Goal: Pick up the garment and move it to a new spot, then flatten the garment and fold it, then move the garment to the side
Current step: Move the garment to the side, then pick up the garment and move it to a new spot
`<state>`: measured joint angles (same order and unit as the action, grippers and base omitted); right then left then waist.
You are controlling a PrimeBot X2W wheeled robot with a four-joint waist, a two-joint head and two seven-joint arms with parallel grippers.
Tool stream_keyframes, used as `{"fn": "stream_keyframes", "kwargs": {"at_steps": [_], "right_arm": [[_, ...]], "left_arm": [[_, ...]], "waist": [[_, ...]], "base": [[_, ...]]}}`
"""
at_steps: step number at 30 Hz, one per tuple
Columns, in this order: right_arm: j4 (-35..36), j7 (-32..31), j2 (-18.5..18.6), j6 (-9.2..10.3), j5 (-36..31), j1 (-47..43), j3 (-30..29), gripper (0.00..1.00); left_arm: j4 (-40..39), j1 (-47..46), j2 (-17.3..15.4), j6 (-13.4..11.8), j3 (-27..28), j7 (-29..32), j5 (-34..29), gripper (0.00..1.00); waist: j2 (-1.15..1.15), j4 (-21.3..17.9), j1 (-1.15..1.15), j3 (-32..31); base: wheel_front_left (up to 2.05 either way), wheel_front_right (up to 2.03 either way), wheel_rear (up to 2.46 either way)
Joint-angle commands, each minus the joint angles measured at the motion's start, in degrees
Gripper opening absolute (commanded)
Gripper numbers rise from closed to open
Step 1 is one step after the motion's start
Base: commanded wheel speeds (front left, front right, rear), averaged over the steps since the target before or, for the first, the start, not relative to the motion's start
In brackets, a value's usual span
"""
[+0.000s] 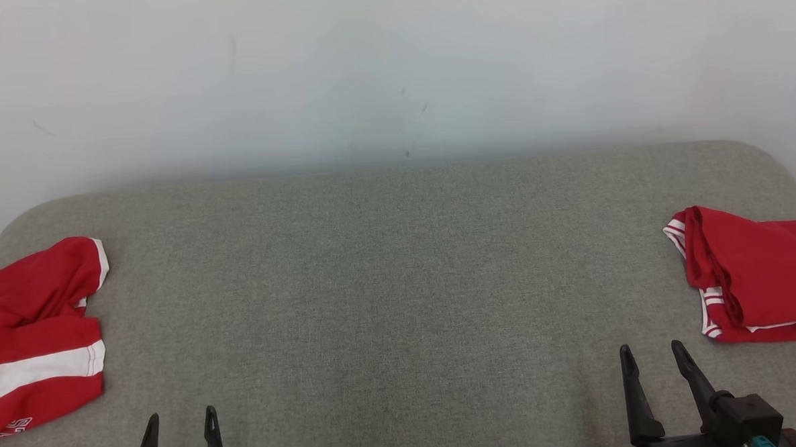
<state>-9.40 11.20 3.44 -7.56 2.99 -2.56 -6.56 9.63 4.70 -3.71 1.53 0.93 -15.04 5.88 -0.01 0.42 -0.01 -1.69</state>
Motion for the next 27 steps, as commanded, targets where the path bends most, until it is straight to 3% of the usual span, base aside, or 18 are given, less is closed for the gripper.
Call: {"fn": "stream_keyframes", "kwargs": {"at_steps": [1, 16, 27], "right_arm": [[-0.1, 0.3, -0.3, 0.17, 0.0, -0.5, 0.1, 1.0], [-0.1, 0.6, -0.7, 0.17, -0.5, -0.1, -1.0, 1.0], [-0.6, 0.6, -0.7, 0.16, 1.4, -0.3, 1.3, 1.0]], "left_arm": [[0.3, 0.3, 0.2, 0.2, 0.2, -0.2, -0.1, 1.0], [0.6, -0.6, 0.6, 0.8, 0.8, -0.2, -0.8, 1.0], [0.8, -0.2, 0.6, 1.2, 0.7, -0.2, -1.8, 1.0]], "waist": [[0.01, 0.0, 0.01, 0.0], [0.01, 2.6, 0.01, 0.0], [0.01, 14.3, 0.01, -0.1]], "base": [[0.0, 0.0, 0.0], [0.0, 0.0, 0.0], [0.0, 0.0, 0.0]]}}
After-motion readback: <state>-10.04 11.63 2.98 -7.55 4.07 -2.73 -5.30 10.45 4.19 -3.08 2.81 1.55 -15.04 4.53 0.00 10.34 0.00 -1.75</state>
